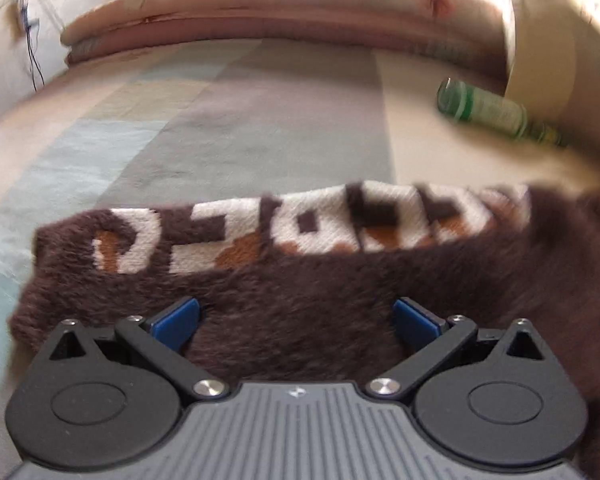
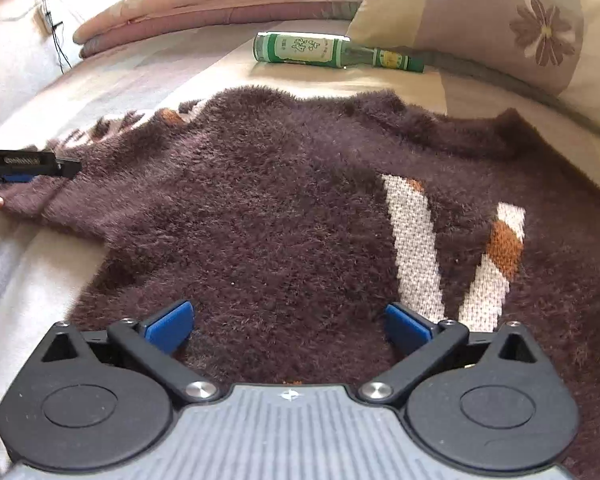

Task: Fold clothes

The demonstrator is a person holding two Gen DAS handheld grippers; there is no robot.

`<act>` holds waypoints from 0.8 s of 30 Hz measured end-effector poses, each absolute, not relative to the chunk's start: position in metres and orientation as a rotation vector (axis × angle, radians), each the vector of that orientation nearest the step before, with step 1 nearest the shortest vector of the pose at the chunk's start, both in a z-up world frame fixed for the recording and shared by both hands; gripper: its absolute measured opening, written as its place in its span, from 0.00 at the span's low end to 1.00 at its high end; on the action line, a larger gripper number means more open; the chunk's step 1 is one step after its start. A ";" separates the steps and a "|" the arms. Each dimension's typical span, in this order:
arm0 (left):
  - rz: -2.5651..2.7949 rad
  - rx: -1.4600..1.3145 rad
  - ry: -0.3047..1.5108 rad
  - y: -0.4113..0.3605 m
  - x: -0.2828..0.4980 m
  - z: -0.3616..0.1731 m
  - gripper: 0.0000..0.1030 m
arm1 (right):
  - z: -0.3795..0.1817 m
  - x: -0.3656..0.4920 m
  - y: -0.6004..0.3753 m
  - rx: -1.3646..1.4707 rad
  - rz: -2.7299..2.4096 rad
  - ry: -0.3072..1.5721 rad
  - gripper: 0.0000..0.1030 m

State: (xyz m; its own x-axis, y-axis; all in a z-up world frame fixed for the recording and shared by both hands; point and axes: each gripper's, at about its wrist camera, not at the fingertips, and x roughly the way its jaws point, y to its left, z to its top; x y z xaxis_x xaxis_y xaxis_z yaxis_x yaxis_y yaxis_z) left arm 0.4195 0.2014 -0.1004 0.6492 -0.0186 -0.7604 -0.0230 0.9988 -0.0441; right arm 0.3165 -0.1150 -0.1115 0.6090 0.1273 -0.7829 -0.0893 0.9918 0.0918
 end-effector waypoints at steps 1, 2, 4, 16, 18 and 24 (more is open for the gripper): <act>0.002 -0.077 0.867 0.208 0.419 -0.100 1.00 | -0.113 0.317 -0.112 0.030 0.117 0.901 1.00; 0.029 -0.110 0.867 0.221 0.417 -0.099 1.00 | -0.113 0.317 -0.111 0.026 0.113 0.903 1.00; 0.095 -0.187 0.867 0.255 0.412 -0.102 0.99 | -0.113 0.318 -0.110 0.019 0.107 0.908 1.00; -0.028 -0.637 0.654 0.336 0.387 -0.095 0.99 | -0.115 0.314 -0.108 0.011 0.087 0.899 1.00; 0.003 -0.593 0.657 0.334 0.397 -0.104 0.99 | -0.115 0.314 -0.108 0.013 0.084 0.897 1.00; 0.281 -0.421 0.690 0.325 0.398 -0.096 0.99 | -0.106 0.315 -0.104 0.022 0.062 0.923 1.00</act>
State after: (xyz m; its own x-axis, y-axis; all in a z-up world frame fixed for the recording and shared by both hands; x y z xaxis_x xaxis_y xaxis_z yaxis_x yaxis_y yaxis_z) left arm 0.3982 0.3248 -0.0956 0.7389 0.1111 -0.6646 -0.3845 0.8795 -0.2805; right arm 0.3148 -0.1044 -0.1063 0.6017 0.0627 -0.7963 -0.0436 0.9980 0.0456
